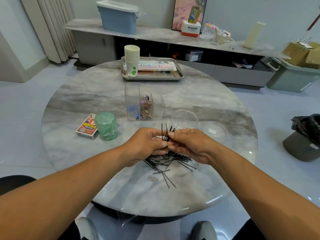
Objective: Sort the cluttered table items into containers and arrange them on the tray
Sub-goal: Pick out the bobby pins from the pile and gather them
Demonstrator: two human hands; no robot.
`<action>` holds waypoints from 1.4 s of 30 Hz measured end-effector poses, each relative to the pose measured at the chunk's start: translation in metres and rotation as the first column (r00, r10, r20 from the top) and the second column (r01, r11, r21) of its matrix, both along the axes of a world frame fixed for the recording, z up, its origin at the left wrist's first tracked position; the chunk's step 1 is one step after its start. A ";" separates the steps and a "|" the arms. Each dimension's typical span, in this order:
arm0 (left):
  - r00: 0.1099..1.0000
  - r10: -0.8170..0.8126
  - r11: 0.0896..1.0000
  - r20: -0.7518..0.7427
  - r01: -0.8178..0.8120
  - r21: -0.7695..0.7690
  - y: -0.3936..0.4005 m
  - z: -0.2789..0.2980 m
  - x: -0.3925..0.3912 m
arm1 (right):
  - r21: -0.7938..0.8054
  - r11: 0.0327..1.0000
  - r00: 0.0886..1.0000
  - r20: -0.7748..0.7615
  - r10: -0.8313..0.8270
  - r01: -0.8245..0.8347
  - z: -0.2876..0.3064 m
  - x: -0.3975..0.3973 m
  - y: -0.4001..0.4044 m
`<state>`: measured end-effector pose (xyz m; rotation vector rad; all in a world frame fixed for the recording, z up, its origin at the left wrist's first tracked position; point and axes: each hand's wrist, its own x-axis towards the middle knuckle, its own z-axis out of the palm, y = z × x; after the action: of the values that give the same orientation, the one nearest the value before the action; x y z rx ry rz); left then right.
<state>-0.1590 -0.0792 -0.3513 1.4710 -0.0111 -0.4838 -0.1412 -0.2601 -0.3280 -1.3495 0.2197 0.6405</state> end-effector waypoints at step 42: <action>0.871 0.340 0.914 -0.356 -0.394 -0.092 0.023 0.016 0.026 | -0.955 0.195 0.759 0.296 0.579 0.224 -0.024 0.044 0.026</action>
<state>-0.1330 -0.0561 -0.3351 1.1781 0.4840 -0.4011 -0.0972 -0.2336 -0.3522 -2.8813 -0.1800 0.1057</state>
